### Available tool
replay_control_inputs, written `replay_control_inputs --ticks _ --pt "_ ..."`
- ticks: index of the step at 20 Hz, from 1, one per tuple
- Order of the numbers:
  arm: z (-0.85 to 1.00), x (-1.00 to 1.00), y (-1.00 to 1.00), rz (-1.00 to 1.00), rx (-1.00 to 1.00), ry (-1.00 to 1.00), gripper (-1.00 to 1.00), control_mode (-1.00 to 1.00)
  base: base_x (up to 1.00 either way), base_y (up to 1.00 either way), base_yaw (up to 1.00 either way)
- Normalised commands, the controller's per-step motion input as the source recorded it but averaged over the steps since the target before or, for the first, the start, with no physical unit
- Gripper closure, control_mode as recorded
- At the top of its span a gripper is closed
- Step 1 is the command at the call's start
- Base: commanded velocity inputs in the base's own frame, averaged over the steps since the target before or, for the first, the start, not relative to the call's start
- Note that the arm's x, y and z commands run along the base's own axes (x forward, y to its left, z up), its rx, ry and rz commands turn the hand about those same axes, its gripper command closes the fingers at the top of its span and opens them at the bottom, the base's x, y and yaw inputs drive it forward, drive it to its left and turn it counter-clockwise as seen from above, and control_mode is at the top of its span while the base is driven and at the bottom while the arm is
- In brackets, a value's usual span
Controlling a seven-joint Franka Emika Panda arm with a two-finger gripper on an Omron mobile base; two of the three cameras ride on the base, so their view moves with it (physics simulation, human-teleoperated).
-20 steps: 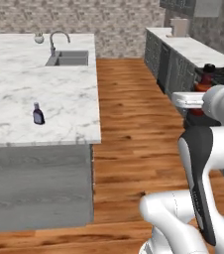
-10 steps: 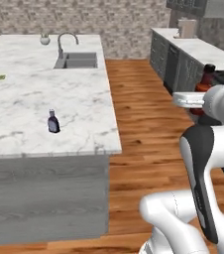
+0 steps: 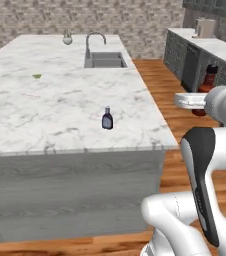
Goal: Move the condiment bottle and condiment bottle from the cabinet to the dining counter.
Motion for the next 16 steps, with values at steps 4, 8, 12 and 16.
replay_control_inputs --ticks 4,8,12,16 --pt "0.0 0.0 0.0 0.0 0.0 0.0 1.0 1.0 0.53 1.0 0.0" --pt "0.0 0.0 0.0 0.0 0.0 0.0 1.0 1.0 0.48 1.0 0.0" --pt "0.0 0.0 0.0 0.0 0.0 0.0 1.0 1.0 0.29 1.0 0.0" --pt "0.0 0.0 0.0 0.0 0.0 0.0 1.0 1.0 0.28 1.0 0.0"
